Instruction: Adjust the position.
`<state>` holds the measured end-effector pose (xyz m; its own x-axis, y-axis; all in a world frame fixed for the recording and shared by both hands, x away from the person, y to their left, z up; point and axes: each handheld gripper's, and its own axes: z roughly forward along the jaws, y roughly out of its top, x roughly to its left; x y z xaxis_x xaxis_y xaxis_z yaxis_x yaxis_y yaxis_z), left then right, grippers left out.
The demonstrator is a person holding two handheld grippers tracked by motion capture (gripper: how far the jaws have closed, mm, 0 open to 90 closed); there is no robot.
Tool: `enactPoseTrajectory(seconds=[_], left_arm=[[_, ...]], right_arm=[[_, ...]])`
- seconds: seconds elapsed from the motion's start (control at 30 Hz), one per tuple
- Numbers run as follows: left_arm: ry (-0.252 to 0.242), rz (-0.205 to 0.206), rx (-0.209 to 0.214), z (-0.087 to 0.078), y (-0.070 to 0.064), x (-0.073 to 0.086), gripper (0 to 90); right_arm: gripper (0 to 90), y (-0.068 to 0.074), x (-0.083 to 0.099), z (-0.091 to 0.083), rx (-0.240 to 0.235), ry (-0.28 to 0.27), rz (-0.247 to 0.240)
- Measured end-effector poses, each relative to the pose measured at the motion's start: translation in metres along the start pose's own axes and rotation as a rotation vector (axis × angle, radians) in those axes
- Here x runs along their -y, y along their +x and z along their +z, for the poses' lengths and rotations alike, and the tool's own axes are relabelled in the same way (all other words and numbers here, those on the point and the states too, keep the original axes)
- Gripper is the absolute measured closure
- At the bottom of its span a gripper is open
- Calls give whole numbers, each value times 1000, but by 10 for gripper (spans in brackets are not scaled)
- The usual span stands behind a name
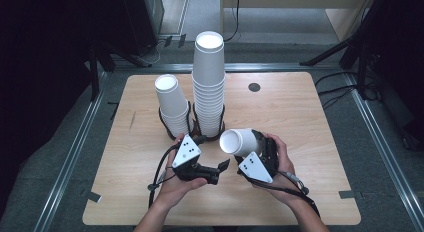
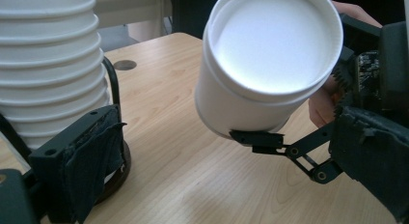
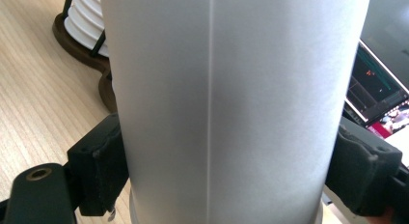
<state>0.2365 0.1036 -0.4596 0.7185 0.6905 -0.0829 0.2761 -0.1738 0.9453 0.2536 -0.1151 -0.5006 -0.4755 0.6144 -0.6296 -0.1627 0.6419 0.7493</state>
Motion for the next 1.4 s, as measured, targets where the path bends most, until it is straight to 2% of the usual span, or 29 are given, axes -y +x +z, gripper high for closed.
enactPoseTrajectory(seconds=[0.07, 0.1, 0.13, 0.2, 0.23, 0.53, 0.77, 1.2, 1.37, 1.4], left_arm=[[0, -3, 6, 0, -1, 0, 0], [0, -3, 6, 0, -1, 0, 0], [1, -5, 12, 0, -1, -1, 0], [2, -8, 15, 0, -1, -1, 0], [8, -9, 25, 0, 0, -1, 0], [29, -27, 78, 2, 0, 0, 0], [43, -48, 93, 3, 1, 0, 0], [62, -62, 96, 5, -1, -1, 56], [73, -61, 79, 5, -3, -2, 106], [75, -60, 65, 6, -3, -2, 106]], right_arm=[[135, 3, 0, 1, 0, -5, -37], [135, 3, 0, 1, 0, -5, -37], [136, 6, -1, 1, 0, -6, -61], [136, 7, -1, 1, 0, -7, -72], [136, 9, -2, 1, -3, -12, -92], [135, 16, -1, 2, -12, -30, -152], [135, 19, -2, 0, -15, -45, -204], [135, 23, -5, -2, -27, -67, -240], [134, 23, -6, -3, -29, -70, -244], [134, 23, -7, -3, -27, -73, -248]])
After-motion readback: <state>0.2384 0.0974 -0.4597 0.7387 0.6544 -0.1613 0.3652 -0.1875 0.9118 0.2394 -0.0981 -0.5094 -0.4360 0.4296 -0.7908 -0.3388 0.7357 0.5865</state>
